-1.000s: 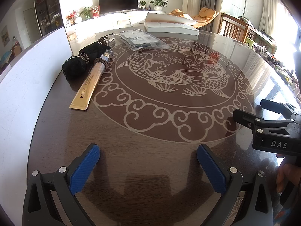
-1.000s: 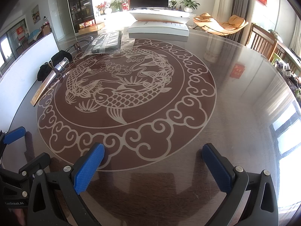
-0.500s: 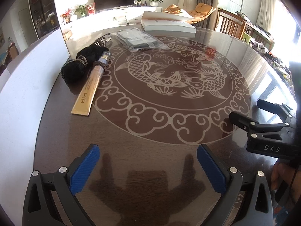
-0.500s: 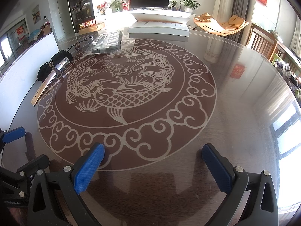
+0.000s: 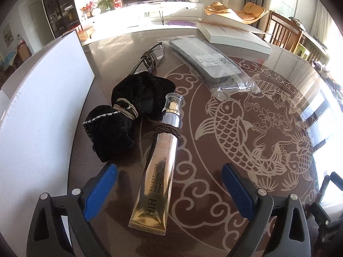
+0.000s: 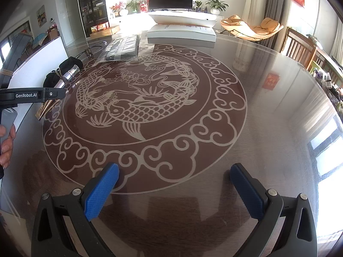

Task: Organize objects
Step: 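Reach the left tool to the tan HIH cream tube and grasp it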

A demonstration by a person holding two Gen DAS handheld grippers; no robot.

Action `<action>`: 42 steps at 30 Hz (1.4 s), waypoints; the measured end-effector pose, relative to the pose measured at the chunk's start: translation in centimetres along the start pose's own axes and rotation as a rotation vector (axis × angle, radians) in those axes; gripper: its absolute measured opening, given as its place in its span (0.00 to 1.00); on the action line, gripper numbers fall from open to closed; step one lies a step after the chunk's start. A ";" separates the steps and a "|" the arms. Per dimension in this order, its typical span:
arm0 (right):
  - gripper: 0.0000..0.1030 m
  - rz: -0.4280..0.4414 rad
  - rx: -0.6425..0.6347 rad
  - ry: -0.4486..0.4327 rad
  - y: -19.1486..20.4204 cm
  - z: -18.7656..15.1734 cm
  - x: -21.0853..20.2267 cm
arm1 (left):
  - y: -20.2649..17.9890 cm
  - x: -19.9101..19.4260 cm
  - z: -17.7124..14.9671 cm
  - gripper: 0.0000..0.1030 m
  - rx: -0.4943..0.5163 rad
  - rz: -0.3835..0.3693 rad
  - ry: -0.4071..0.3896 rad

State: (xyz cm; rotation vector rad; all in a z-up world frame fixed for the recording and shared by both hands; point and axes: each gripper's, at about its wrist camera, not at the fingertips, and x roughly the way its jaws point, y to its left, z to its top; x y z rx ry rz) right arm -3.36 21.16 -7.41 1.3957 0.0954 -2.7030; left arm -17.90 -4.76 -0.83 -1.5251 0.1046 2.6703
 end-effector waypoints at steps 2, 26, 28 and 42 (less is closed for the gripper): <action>1.00 0.003 -0.005 0.000 0.1 0.0 0.0 | 0.1 -0.4 -0.3 0.56 -0.016 -0.006 -0.050; 1.00 0.003 -0.005 0.000 0.1 0.0 0.0 | -1.8 -4.7 -9.2 1.00 -0.097 0.033 -0.066; 1.00 0.003 -0.005 0.000 0.1 0.0 0.0 | -1.9 -4.6 -9.1 1.00 -0.096 0.032 -0.066; 1.00 0.002 -0.004 0.001 0.1 0.0 0.1 | -1.9 -4.8 -9.1 1.00 -0.095 0.030 -0.068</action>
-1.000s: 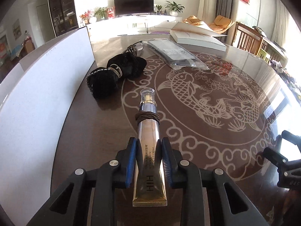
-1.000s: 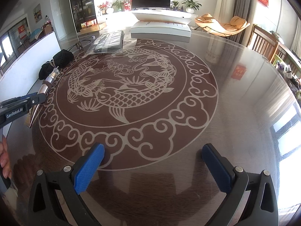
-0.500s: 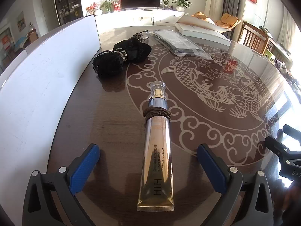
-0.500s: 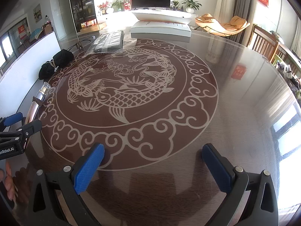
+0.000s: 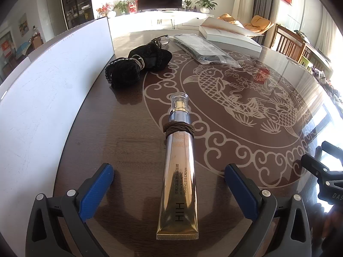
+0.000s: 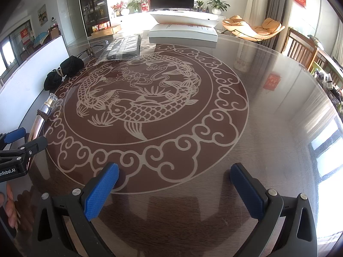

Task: Organize objects
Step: 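Reach the left tool to the tan HIH cream tube and grasp it, then grasp the clear bag with the grey phone case using the right tool while the left tool holds the tube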

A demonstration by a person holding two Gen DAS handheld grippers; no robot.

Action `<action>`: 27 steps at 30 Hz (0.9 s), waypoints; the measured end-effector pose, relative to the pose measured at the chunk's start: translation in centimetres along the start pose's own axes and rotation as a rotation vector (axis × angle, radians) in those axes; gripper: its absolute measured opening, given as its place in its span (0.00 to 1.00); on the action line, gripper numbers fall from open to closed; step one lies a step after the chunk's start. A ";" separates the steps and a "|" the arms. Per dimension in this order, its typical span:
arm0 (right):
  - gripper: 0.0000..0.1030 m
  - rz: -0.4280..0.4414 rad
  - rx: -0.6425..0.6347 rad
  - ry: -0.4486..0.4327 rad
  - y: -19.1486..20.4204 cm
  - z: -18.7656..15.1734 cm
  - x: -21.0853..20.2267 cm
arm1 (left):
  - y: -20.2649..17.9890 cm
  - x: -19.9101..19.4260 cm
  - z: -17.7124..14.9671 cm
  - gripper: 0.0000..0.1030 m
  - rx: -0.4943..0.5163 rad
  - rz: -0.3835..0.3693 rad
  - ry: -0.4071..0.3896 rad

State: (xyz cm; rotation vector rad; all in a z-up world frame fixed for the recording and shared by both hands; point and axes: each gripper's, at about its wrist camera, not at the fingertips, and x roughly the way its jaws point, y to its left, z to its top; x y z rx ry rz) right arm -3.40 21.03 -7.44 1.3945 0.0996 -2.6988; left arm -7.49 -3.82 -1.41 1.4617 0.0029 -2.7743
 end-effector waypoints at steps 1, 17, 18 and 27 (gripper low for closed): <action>1.00 0.000 0.000 0.000 0.0 0.0 0.0 | 0.0 0.0 0.0 1.00 0.000 0.000 0.000; 1.00 0.000 0.001 0.002 0.0 0.0 0.0 | 0.0 0.0 -0.1 1.00 0.002 -0.001 -0.001; 1.00 -0.001 0.000 0.003 0.0 0.0 0.0 | 0.0 0.0 -0.1 1.00 0.002 -0.001 -0.001; 1.00 0.039 -0.098 0.023 1.4 6.1 1.2 | 0.1 -0.2 -0.1 1.00 0.002 -0.003 -0.002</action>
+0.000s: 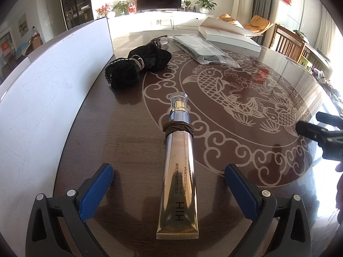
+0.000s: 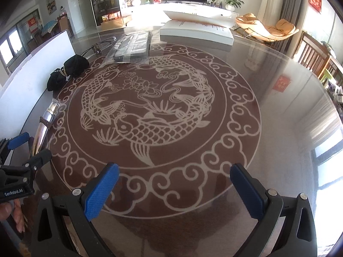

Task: Organize objects
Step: 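Grasp the clear bag with the grey phone case using the right tool while the left tool holds the tube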

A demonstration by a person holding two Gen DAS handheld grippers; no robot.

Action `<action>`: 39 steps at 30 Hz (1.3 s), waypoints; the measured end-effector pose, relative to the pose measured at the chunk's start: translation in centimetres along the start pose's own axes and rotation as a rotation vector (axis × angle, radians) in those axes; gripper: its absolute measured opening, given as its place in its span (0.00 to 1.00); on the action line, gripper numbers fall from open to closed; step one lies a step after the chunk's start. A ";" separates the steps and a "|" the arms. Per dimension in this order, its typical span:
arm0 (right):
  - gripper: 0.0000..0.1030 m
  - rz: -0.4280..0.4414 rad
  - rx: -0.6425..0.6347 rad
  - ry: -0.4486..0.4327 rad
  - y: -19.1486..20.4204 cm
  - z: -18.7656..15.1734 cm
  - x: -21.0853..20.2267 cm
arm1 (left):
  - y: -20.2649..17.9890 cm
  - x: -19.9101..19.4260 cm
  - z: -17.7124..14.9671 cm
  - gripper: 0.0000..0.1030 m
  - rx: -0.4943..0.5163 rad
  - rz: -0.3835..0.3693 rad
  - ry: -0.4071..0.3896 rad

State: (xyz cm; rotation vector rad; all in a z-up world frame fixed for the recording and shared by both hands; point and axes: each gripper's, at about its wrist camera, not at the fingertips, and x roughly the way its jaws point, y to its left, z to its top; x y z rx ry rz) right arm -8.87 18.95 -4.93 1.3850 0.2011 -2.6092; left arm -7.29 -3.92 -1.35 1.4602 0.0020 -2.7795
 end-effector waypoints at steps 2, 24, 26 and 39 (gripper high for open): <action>1.00 0.019 -0.021 -0.035 0.8 3.2 0.4 | 0.0 0.0 0.0 1.00 0.000 0.000 0.000; 0.96 0.051 0.005 0.109 7.5 18.6 15.1 | -0.2 0.0 0.1 1.00 0.007 -0.004 -0.002; 0.75 0.047 -0.023 0.083 7.6 18.0 14.3 | -0.3 0.0 0.2 1.00 0.008 -0.003 -0.002; 0.75 0.008 0.039 0.042 2.4 2.9 4.8 | -0.3 0.1 0.6 1.00 0.009 -0.004 -0.002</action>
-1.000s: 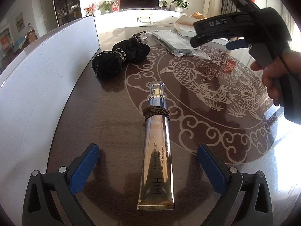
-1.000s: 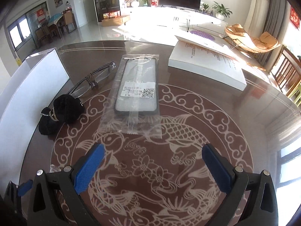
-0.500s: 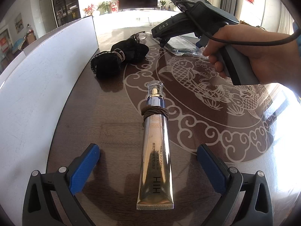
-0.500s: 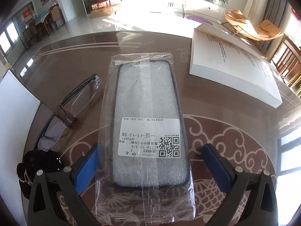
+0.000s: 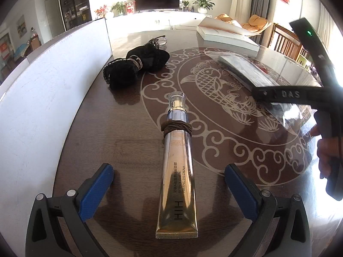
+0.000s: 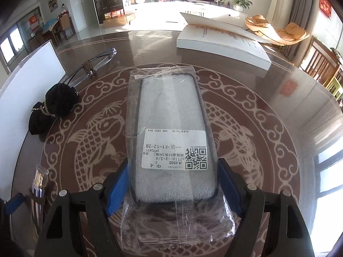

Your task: Organize objects

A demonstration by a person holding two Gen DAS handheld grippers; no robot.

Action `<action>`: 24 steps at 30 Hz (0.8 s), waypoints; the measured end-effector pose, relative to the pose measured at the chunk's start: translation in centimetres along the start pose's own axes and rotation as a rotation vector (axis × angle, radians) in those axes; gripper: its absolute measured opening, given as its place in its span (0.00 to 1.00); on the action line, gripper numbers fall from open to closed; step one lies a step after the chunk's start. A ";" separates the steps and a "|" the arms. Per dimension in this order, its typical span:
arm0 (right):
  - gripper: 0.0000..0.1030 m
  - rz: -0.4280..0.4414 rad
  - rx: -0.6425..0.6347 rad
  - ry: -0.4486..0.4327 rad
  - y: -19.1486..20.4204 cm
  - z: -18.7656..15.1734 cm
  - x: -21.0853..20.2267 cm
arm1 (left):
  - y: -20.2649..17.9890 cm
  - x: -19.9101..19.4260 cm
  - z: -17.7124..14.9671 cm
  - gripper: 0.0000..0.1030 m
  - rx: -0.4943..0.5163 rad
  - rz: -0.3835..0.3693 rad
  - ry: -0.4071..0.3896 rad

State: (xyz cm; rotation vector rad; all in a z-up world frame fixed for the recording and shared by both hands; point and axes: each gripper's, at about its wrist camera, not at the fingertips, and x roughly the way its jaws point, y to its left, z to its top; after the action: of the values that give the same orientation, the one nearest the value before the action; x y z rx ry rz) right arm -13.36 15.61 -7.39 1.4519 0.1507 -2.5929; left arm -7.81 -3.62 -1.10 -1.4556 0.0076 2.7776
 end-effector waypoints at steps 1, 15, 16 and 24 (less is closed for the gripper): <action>0.75 -0.011 0.015 -0.006 -0.7 -1.6 -1.0 | 0.0 0.0 -0.1 1.00 0.000 0.000 0.000; 0.91 -0.067 0.106 -0.050 -3.9 -12.9 -8.7 | 0.0 0.0 0.0 1.00 0.000 0.000 0.000; 0.93 -0.065 0.102 -0.050 -3.7 -13.0 -8.6 | 0.0 0.0 0.0 1.00 0.000 0.000 -0.001; 1.00 -0.059 0.093 -0.052 -3.4 -12.2 -7.5 | 0.0 0.0 0.0 1.00 0.000 0.000 -0.001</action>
State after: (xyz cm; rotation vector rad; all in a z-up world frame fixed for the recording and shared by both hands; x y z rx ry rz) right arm 0.04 21.73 -7.31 1.4287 0.0690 -2.7161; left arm -7.82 -3.66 -1.14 -1.4543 0.0076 2.7778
